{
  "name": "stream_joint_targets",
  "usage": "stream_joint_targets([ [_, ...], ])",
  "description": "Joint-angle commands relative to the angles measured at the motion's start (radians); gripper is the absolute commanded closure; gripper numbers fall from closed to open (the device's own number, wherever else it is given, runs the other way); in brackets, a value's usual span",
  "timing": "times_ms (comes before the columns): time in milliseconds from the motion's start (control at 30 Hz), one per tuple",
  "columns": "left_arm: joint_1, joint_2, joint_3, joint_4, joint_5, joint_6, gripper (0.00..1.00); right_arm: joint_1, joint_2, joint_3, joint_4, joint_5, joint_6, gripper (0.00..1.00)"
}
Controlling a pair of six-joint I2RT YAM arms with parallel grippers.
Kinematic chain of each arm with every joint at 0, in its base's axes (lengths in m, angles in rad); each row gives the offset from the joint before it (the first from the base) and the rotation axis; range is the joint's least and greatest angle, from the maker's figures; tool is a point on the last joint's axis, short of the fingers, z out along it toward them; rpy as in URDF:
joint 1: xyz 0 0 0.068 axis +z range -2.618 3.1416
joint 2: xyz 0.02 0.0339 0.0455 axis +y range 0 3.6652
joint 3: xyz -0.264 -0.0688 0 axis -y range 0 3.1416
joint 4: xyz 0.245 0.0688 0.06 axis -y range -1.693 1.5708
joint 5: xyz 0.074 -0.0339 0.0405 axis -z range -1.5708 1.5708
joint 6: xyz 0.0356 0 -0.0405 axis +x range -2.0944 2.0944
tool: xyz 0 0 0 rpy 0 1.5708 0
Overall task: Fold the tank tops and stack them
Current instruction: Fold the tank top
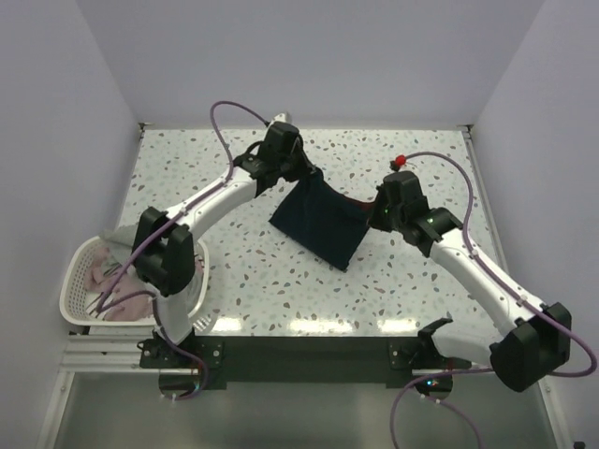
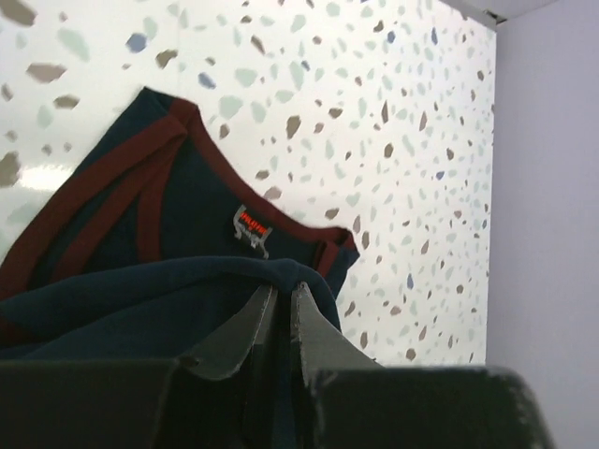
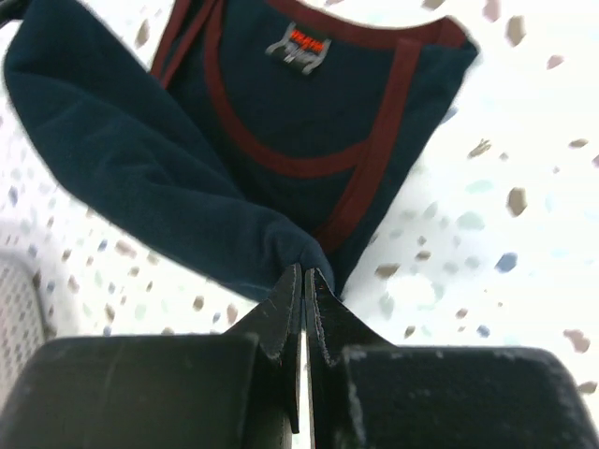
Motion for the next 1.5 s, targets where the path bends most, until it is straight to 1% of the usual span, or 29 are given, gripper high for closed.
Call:
stream_joint_targets([
  [0,0.020,0.125,0.122,0.141,0.048,0.037,1.00,-0.101,0.072,-0.003,0.127,-0.080,-0.065,1.00],
  [67,0.029,0.180,0.150,0.227,0.077,0.051,1.00,-0.170,0.115,-0.006,0.184,-0.120,-0.073,1.00],
  [133,0.037,0.261,0.173,0.306,0.106,0.049,0.97,-0.231,0.193,-0.009,0.228,-0.126,-0.075,1.00],
  [167,0.048,0.284,0.178,0.339,0.117,0.046,0.96,-0.256,0.223,-0.012,0.288,-0.152,-0.073,1.00],
  [233,0.060,0.353,0.185,0.487,0.160,0.032,0.94,-0.312,0.322,-0.014,0.352,-0.171,-0.053,1.00],
  [267,0.069,0.382,0.237,0.497,0.169,0.026,0.94,-0.326,0.355,-0.006,0.394,-0.171,-0.050,1.00],
  [300,0.072,0.452,0.280,0.501,0.206,0.026,0.92,-0.337,0.429,0.009,0.414,-0.171,-0.052,1.00],
  [333,0.075,0.492,0.328,0.517,0.235,0.040,0.90,-0.345,0.466,0.021,0.429,-0.171,-0.052,1.00],
  [367,0.077,0.529,0.416,0.520,0.252,0.046,0.79,-0.360,0.503,0.035,0.451,-0.169,-0.052,1.00],
  [400,0.077,0.590,0.449,0.524,0.264,0.052,0.68,-0.366,0.542,0.059,0.463,-0.171,-0.053,0.97],
  [433,0.078,0.614,0.477,0.532,0.277,0.063,0.58,-0.374,0.604,0.073,0.472,-0.171,-0.053,0.85],
  [467,0.083,0.626,0.490,0.541,0.275,0.064,0.49,-0.379,0.632,0.099,0.489,-0.171,-0.061,0.78],
  [533,0.091,0.606,0.454,0.610,0.274,0.066,0.42,-0.382,0.661,0.130,0.483,-0.171,-0.075,0.65],
  [567,0.103,0.588,0.410,0.627,0.268,0.071,0.36,-0.382,0.666,0.144,0.462,-0.156,-0.082,0.54],
  [633,0.115,0.524,0.379,0.640,0.246,0.089,0.34,-0.382,0.656,0.179,0.437,-0.107,-0.102,0.44],
  [733,0.138,0.418,0.307,0.627,0.217,0.088,0.34,-0.380,0.614,0.222,0.358,-0.045,-0.110,0.38],
  [767,0.140,0.357,0.266,0.597,0.187,0.084,0.34,-0.377,0.582,0.228,0.332,-0.045,-0.113,0.38],
  [800,0.140,0.329,0.244,0.566,0.150,0.080,0.34,-0.370,0.561,0.228,0.324,-0.042,-0.116,0.38],
  [833,0.140,0.301,0.218,0.529,0.096,0.063,0.35,-0.338,0.546,0.231,0.316,-0.025,-0.121,0.37],
  [900,0.137,0.242,0.150,0.476,0.029,0.040,0.42,-0.292,0.514,0.257,0.276,0.032,-0.148,0.38],
  [933,0.134,0.229,0.133,0.424,0.019,0.016,0.49,-0.235,0.511,0.267,0.270,0.036,-0.157,0.39],
  [967,0.128,0.205,0.092,0.410,0.017,0.008,0.51,-0.209,0.511,0.282,0.261,0.071,-0.168,0.39],
  [1000,0.123,0.192,0.063,0.400,0.008,-0.003,0.53,-0.186,0.521,0.293,0.249,0.079,-0.165,0.39],
  [1033,0.117,0.178,0.032,0.397,0.011,-0.024,0.59,-0.155,0.529,0.297,0.242,0.079,-0.164,0.40],
  [1067,0.100,0.166,-0.032,0.405,0.019,-0.031,0.62,-0.144,0.538,0.297,0.261,0.076,-0.159,0.41],
  [1167,0.056,0.122,-0.143,0.426,0.021,-0.044,0.70,-0.138,0.616,0.334,0.270,0.052,-0.147,0.46],
  [1233,0.032,0.123,-0.199,0.452,0.028,-0.046,0.76,-0.141,0.685,0.362,0.270,0.052,-0.150,0.47],
  [1333,0.003,0.154,-0.249,0.488,0.060,-0.054,0.81,-0.161,0.759,0.418,0.259,0.067,-0.164,0.48],
  [1467,-0.018,0.184,-0.292,0.483,0.062,-0.055,0.82,-0.225,0.828,0.432,0.267,0.040,-0.151,0.49],
])
